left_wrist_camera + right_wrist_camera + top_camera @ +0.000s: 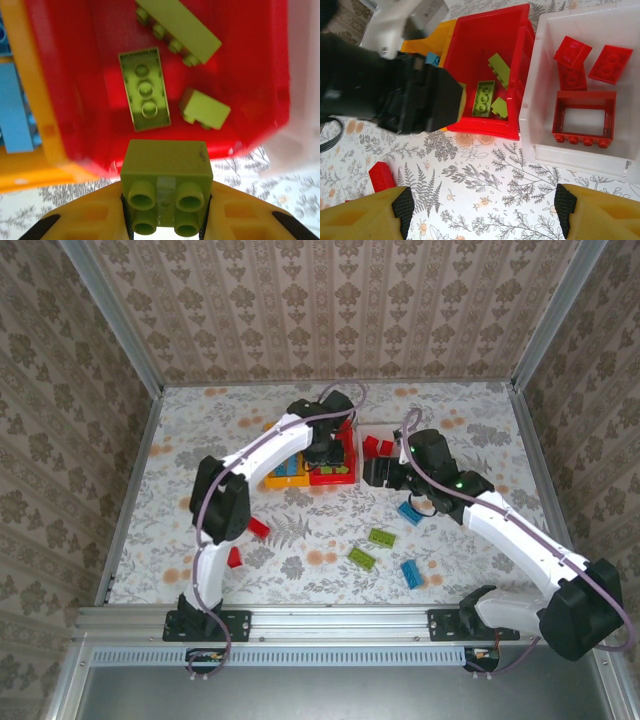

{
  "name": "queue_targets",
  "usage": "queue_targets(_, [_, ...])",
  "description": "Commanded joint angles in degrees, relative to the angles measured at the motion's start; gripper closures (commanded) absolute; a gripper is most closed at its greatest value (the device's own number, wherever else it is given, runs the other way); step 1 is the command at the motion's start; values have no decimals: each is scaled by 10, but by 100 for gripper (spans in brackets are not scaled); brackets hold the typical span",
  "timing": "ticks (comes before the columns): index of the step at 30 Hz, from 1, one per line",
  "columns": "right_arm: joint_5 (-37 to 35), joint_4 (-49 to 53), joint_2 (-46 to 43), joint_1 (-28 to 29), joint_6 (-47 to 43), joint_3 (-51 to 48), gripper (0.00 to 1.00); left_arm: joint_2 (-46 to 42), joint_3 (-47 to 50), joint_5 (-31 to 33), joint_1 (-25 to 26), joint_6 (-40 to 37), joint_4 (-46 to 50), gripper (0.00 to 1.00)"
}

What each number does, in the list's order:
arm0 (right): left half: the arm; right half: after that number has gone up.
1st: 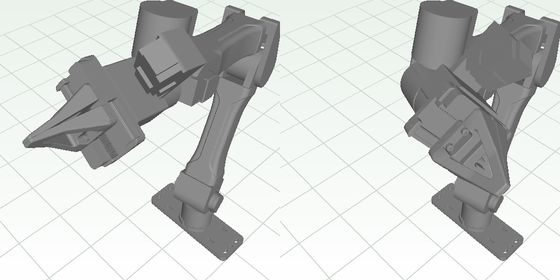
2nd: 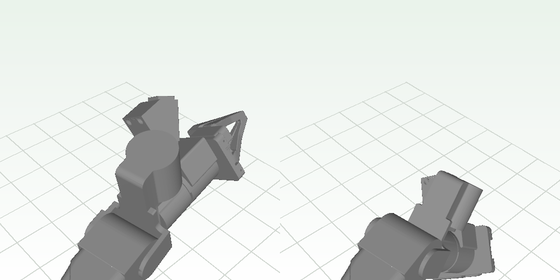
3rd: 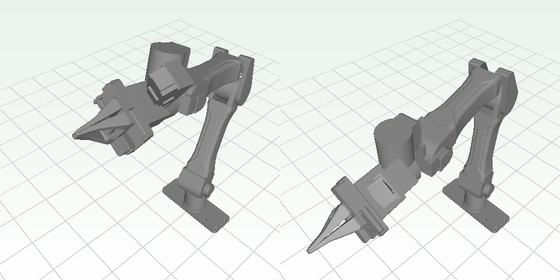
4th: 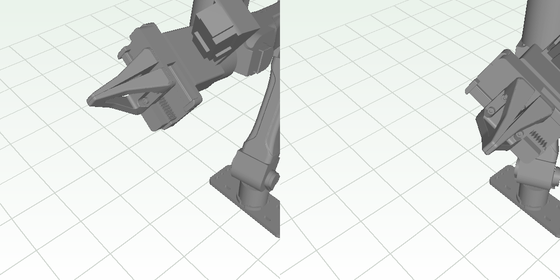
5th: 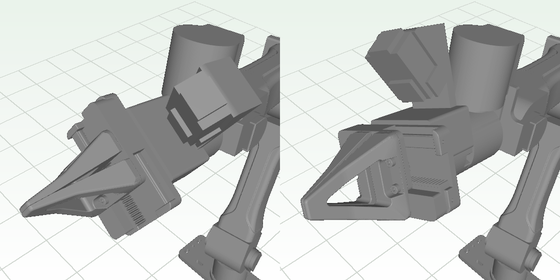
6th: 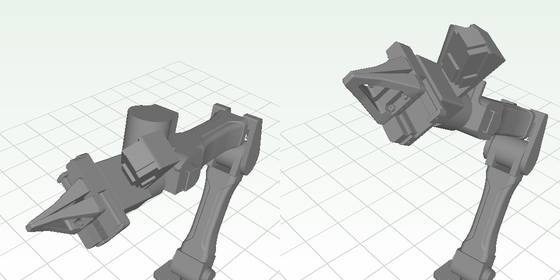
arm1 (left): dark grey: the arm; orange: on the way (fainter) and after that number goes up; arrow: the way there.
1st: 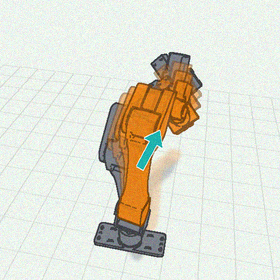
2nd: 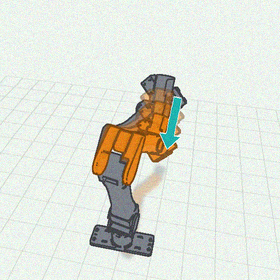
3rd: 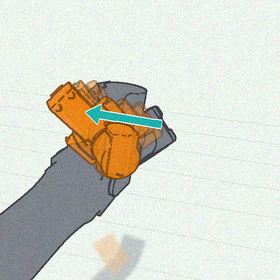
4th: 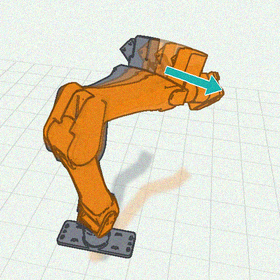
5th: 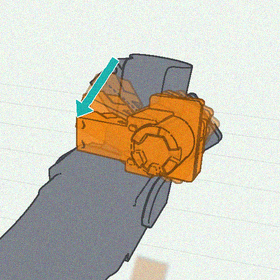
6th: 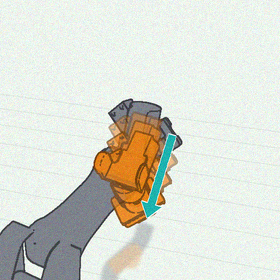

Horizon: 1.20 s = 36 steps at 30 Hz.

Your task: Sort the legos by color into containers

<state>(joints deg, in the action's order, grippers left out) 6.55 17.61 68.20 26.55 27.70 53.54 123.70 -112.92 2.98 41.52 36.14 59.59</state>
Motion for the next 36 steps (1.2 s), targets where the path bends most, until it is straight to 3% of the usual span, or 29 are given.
queue_targets(1, [-10,20,-24,-8,9,-8,23,37,-58,19,-7,-11,54,70])
queue_targets(6, [-10,28,-38,-15,11,-24,23,76,-93,8,-12,-11,56,66])
queue_targets(13, [-37,71,-46,-16,3,-40,22,78,-98,-7,-9,-12,56,47])
queue_targets(17, [-73,126,-53,-17,-5,-48,21,56,-95,-9,-6,-12,53,43])
queue_targets(23, [-93,174,-73,-17,-9,-82,21,-16,-43,-3,6,-1,23,41])
queue_targets(29, [-90,175,-74,-15,-23,-90,22,-138,90,18,20,26,-34,38])
queue_targets(31, [-87,171,-67,13,-53,-77,23,-193,150,31,24,32,-56,39])
queue_targets(36, [-32,72,1,177,-141,-50,20,-364,314,120,29,79,-65,39])
